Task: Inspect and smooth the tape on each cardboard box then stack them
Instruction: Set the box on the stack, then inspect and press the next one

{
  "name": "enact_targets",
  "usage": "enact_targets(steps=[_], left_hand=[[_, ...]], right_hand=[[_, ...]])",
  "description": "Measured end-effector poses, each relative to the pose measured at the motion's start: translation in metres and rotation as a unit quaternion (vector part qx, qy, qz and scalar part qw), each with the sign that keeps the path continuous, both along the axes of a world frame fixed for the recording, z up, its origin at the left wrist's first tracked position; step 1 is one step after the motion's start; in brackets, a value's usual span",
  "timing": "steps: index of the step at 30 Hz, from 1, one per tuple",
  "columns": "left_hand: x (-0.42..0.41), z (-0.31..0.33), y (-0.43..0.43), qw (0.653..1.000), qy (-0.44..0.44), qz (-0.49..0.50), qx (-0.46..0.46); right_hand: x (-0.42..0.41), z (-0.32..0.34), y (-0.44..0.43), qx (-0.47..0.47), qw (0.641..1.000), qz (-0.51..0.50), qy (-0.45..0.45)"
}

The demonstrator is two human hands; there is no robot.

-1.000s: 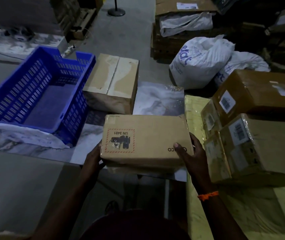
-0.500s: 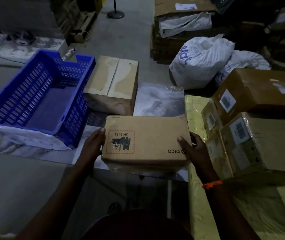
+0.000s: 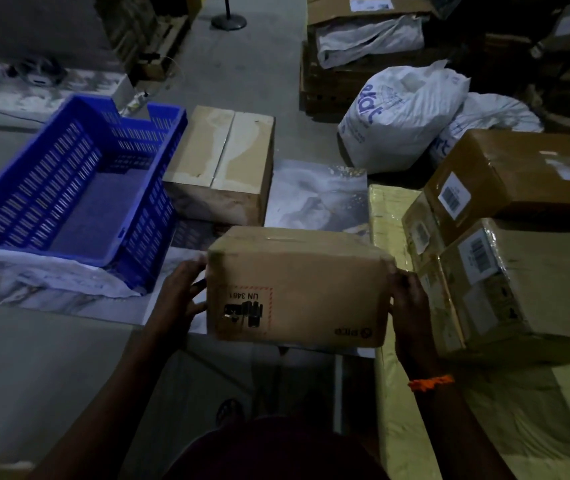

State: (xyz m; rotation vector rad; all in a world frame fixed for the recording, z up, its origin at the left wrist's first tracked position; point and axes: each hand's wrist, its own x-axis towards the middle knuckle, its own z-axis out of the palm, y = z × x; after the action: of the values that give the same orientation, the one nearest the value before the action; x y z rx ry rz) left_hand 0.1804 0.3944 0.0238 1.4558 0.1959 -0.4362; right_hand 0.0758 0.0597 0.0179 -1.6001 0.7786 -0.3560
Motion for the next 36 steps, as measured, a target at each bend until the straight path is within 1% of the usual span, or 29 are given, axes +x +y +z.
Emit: enact_targets(steps=[2,4,7,8,10,13,16,21,24,26,30,32,34,36], left_hand=[[-0.013,-0.005,0.003,0.999,0.012,0.03,-0.007],[-0.022,-0.013,0.005,1.0,0.018,0.015,0.015],[-0.034,-0.019,0.004,0.998,0.043,-0.012,0.036],[-0.035,-0.022,0.004,0.998,0.042,-0.024,0.042],[-0.044,-0.034,-0.002,0.996,0.073,-0.028,0.038],[-0.048,-0.043,0.0,0.996,0.091,-0.019,0.014],[-0.046,-0.046,-0.001,0.995,0.092,-0.027,0.005],[-0.05,-0.053,-0.001,0.994,0.1,-0.013,0.05],[-0.048,-0.055,-0.003,0.993,0.088,-0.006,0.082],[-0.043,-0.056,-0.006,0.992,0.072,-0.008,0.1],[-0.021,-0.055,-0.014,0.988,0.01,-0.022,0.155],[-0.006,-0.052,-0.017,0.982,-0.024,-0.042,0.18],[0.01,-0.048,-0.024,0.978,-0.043,-0.078,0.187],[0.023,-0.041,-0.034,0.98,-0.021,-0.09,0.174]], right_hand=[[-0.017,-0.004,0.005,0.013,1.0,-0.013,0.013],[-0.032,-0.013,0.007,0.037,0.999,-0.015,0.028],[-0.05,-0.024,0.006,0.096,0.995,-0.001,0.013],[-0.051,-0.028,0.006,0.117,0.993,0.014,0.013],[-0.064,-0.04,0.006,0.134,0.989,0.048,0.04],[-0.071,-0.056,0.01,0.142,0.985,0.071,0.064],[-0.068,-0.064,0.01,0.137,0.985,0.062,0.081],[-0.061,-0.065,0.014,0.099,0.991,0.038,0.084],[-0.052,-0.064,0.015,0.09,0.992,0.011,0.09],[-0.044,-0.064,0.011,0.077,0.992,0.011,0.094],[-0.019,-0.059,-0.001,0.043,0.993,0.049,0.094],[-0.003,-0.056,-0.008,0.049,0.991,0.066,0.105],[0.014,-0.052,-0.014,0.066,0.989,0.063,0.113],[0.029,-0.044,-0.015,0.083,0.987,0.065,0.118]])
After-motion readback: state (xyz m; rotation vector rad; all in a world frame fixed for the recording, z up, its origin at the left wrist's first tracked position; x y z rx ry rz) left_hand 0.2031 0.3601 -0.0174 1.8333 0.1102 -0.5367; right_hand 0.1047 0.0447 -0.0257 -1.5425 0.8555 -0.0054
